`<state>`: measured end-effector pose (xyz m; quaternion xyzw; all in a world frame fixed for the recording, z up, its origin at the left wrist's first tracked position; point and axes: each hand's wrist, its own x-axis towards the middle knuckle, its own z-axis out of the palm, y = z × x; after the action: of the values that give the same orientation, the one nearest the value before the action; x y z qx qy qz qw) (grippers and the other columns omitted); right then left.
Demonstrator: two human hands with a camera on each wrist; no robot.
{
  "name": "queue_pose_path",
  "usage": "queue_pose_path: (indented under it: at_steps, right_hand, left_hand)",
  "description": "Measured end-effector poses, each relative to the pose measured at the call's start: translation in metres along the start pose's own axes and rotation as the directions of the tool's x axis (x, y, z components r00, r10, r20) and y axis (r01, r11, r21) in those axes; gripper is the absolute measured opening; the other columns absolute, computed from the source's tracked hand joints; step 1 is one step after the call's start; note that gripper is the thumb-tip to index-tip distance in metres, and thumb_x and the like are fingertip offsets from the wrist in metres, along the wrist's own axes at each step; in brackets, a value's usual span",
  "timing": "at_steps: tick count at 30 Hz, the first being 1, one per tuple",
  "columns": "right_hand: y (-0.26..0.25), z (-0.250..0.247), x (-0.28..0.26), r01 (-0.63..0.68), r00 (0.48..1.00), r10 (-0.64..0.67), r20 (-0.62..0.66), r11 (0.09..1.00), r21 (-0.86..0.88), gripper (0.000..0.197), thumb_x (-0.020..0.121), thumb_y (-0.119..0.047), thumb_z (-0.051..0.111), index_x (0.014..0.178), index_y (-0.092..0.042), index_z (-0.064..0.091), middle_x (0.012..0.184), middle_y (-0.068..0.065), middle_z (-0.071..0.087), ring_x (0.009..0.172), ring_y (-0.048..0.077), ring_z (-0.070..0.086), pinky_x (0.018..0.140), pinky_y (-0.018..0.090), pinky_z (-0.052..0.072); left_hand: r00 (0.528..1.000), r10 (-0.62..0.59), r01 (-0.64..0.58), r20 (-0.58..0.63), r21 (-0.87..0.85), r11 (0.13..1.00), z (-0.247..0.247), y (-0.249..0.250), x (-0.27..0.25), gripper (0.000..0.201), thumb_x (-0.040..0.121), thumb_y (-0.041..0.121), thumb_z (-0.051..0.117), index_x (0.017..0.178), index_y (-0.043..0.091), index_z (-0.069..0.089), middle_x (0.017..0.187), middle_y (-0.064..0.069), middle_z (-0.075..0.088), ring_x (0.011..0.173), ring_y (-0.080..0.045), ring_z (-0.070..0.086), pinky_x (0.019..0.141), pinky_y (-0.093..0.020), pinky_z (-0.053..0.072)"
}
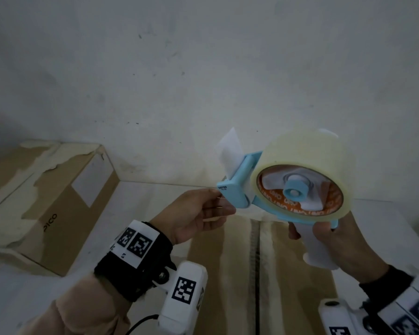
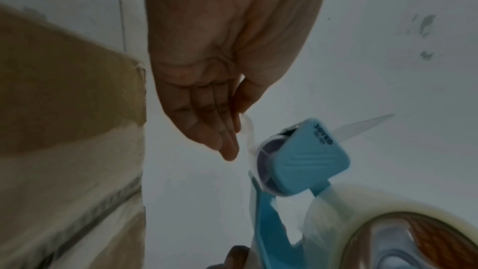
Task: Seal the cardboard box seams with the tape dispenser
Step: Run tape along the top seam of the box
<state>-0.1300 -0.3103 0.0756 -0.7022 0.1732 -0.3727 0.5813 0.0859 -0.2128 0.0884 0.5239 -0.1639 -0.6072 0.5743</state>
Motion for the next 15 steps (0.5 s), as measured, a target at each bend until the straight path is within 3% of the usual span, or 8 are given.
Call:
queue_pose_path:
  at_steps: [3, 7, 12, 15]
  right_hand:
    - [-0.0016, -0.0012, 0.0000, 0.017, 1.000, -0.017, 0.010, 1.000, -0.013, 0.102, 0.062, -0.069, 0.066, 0.112, 0.016, 0.039, 0.081, -0.004, 0.064, 0.062, 0.019, 0.061, 0.055, 0.025, 0.052]
    - [-0.0026, -0.0016, -0.0018, 0.037, 0.999, -0.036, 0.040, 0.999, -0.016, 0.103, 0.062, -0.067, 0.068, 0.111, 0.018, 0.037, 0.081, -0.007, 0.065, 0.064, 0.016, 0.062, 0.055, 0.025, 0.053]
    - [-0.0077, -0.0008, -0.0009, 0.049, 0.997, -0.048, 0.067, 0.999, -0.019, 0.102, 0.065, -0.065, 0.067, 0.110, 0.021, 0.039, 0.082, -0.016, 0.065, 0.073, 0.004, 0.063, 0.064, 0.018, 0.051]
    - [-0.0078, -0.0049, -0.0015, 0.055, 0.997, -0.052, 0.049, 0.997, -0.050, 0.108, 0.057, -0.064, 0.074, 0.116, 0.019, 0.039, 0.084, -0.010, 0.067, 0.072, 0.004, 0.065, 0.063, 0.017, 0.053]
  left_hand:
    - [1.000, 0.020, -0.020, 0.006, 0.004, 1.000, 0.0024, 0.0015, -0.0042, 0.024, 0.094, 0.021, 0.045, 0.085, 0.010, 0.064, 0.072, -0.003, 0.065, 0.057, -0.006, 0.066, 0.049, -0.019, 0.053]
    - [1.000, 0.010, -0.008, -0.023, 0.066, 0.998, 0.0034, -0.0013, -0.0042, 0.008, 0.089, 0.006, 0.053, 0.089, 0.006, 0.061, 0.062, 0.001, 0.067, 0.051, -0.003, 0.063, 0.048, -0.015, 0.052]
    - [0.998, -0.064, 0.064, -0.008, 0.124, 0.990, -0.0003, 0.0010, -0.0044, 0.016, 0.090, 0.003, 0.051, 0.079, 0.008, 0.062, 0.058, 0.002, 0.067, 0.047, -0.002, 0.062, 0.045, -0.015, 0.050]
    - [0.994, -0.111, 0.109, 0.005, 0.140, 0.984, -0.0027, 0.0040, -0.0063, 0.021, 0.092, 0.004, 0.048, 0.074, 0.008, 0.060, 0.051, 0.003, 0.065, 0.042, -0.002, 0.059, 0.043, -0.014, 0.049]
